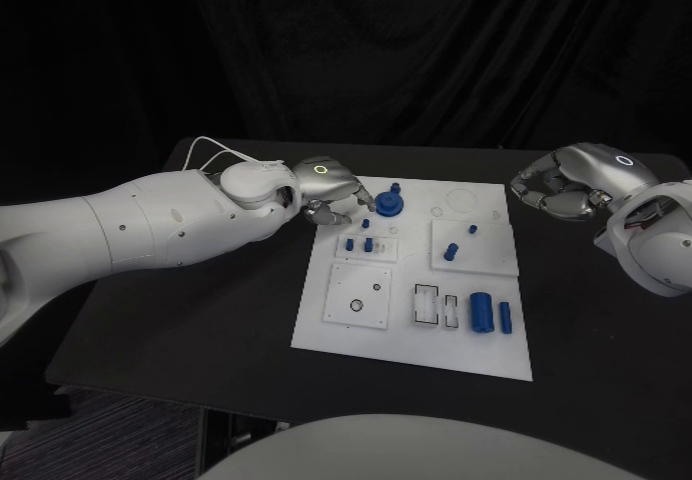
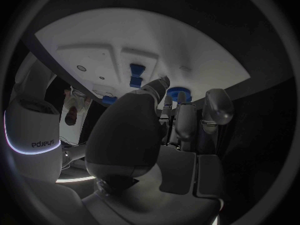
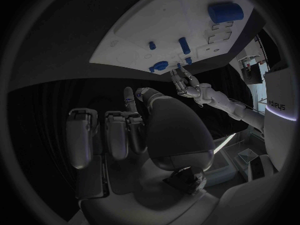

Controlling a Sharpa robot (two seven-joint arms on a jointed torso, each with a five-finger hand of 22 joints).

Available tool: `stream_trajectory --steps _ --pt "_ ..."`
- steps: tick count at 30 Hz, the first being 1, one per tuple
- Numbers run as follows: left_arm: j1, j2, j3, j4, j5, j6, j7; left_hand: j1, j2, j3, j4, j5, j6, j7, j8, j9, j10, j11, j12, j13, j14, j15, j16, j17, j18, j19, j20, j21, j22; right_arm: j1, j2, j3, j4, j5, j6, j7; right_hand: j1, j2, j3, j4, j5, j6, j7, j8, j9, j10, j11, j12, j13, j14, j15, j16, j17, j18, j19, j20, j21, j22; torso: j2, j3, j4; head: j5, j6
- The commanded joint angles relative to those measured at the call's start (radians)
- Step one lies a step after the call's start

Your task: Assemble the parts on the task board

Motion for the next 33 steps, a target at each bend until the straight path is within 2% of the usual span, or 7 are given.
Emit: stream_trajectory --steps 1,7,12,20,23,27,33 --pt "-0.001 -0.033 0.001 0.013 -0.003 -0.209 -0.011 0.019 -0.005 -0.041 0.012 -0.006 -0.138 -0.039 -0.002 -0.06 -0.119 -0.008 0.014 0.0 -0.107 -0.003 -0.079 -0.133 0.039 -0.087 0.005 -0.148 0.08 -0.002 -0.008 0.001 0.008 -0.003 -0.025 0.0 0.002 -0.011 0.004 -0.013 -0.012 0.01 -0.001 -0.002 0.0 0.102 -0.005 -0.001 0.258 0.08 -0.007 -0.005 0.146 0.009 0.061 -0.004 -0.009 0.231 -0.001 -0.0029 0.0012 -0.007 0.0" --pt "-0.001 -0.105 0.001 0.051 0.023 -0.36 -0.033 0.149 -0.119 -0.173 0.169 0.033 -0.647 -0.178 -0.05 -0.254 -0.31 -0.024 0.047 -0.067 -0.152 -0.01 -0.146 -0.231 0.052 -0.114 0.011 -0.277 0.06 -0.001 -0.015 0.001 0.019 -0.003 -0.031 0.0 0.006 -0.024 0.016 -0.024 -0.03 0.011 0.001 -0.003 0.001 -0.039 -0.002 -0.138 0.088 0.078 -0.005 -0.009 0.139 0.01 0.057 -0.002 -0.017 0.228 -0.002 -0.005 0.0037 -0.01 0.0" --pt "-0.001 -0.176 0.001 0.098 0.201 -0.384 0.041 0.143 -0.108 -0.163 0.166 0.033 -0.64 -0.18 -0.046 -0.256 -0.326 -0.035 0.057 -0.097 -0.319 -0.004 -0.304 -0.434 0.08 -0.262 0.019 -0.532 -0.006 0.008 -0.012 0.001 0.032 -0.003 0.008 -0.004 0.021 -0.043 0.033 -0.04 -0.063 0.012 0.003 -0.003 0.004 -0.227 0.0 -0.389 -0.16 0.072 -0.002 -0.021 0.115 0.016 0.047 0.0 -0.038 0.221 -0.001 -0.0056 0.0039 -0.014 0.0" --pt "-0.004 -0.279 0.0 0.186 0.735 -0.288 0.385 -0.087 0.093 -0.183 0.156 0.074 -0.258 0.008 -0.005 -0.231 -0.268 -0.023 0.193 -0.216 -0.743 0.079 -0.931 -0.763 0.057 -0.637 0.048 -0.928 -0.214 0.041 0.02 0.001 0.043 -0.014 0.108 -0.017 0.08 -0.096 0.079 -0.078 -0.153 -0.023 0.029 -0.01 0.003 -0.658 0.052 -0.954 -0.62 0.029 0.043 -0.08 0.002 0.046 -0.024 0.036 -0.176 0.174 -0.001 -0.0069 0.0058 -0.011 0.0" --pt "-0.014 -0.301 0.0 0.213 0.942 -0.166 0.461 -0.148 0.122 -0.229 0.148 0.146 -0.279 0.032 -0.019 -0.238 -0.367 -0.056 0.143 -0.26 -1.016 0.016 -1.155 -0.881 0.053 -0.872 0.031 -0.97 -0.317 0.045 0.035 0.002 0.041 -0.038 0.131 -0.013 0.092 -0.102 0.088 -0.093 -0.162 -0.04 0.02 -0.01 0.002 -0.686 0.08 -1.034 -0.697 0.025 0.066 -0.082 -0.005 0.048 -0.027 0.056 -0.184 0.173 0.001 -0.012 0.0131 -0.019 0.0" --pt "-0.043 -0.309 0.0 0.234 1.292 0.059 0.533 -0.178 0.203 -0.442 0.154 0.142 -0.435 0.012 -0.032 -0.249 -0.603 -0.077 -0.055 -0.289 -1.26 0.033 -1.341 -1.047 0.087 -1.153 0.045 -0.974 -0.808 0.046 0.07 0.001 0.026 -0.059 0.199 -0.017 0.132 -0.125 0.215 -0.136 -0.395 -0.077 0.009 -0.011 -0.009 -0.753 0.114 -1.156 -0.834 0.004 0.09 -0.096 -0.039 0.059 -0.053 0.082 -0.235 0.159 0.001 -0.0206 0.0219 -0.031 0.0" --pt "-0.078 -0.299 0.0 0.244 1.532 0.214 0.566 -0.179 0.213 -0.5 0.159 0.113 -0.504 -0.017 -0.036 -0.254 -0.67 -0.039 -0.093 -0.296 -1.293 0.088 -1.35 -1.062 0.078 -1.202 0.124 -0.98 -0.943 0.026 0.094 0.001 0.013 -0.092 0.252 -0.01 0.085 -0.147 0.203 -0.12 -0.405 -0.099 0.0 -0.008 -0.018 -0.786 0.122 -1.194 -0.913 -0.011 0.093 -0.121 -0.096 0.065 -0.06 0.088 -0.261 0.15 0.001 -0.0374 0.0255 -0.052 0.0"
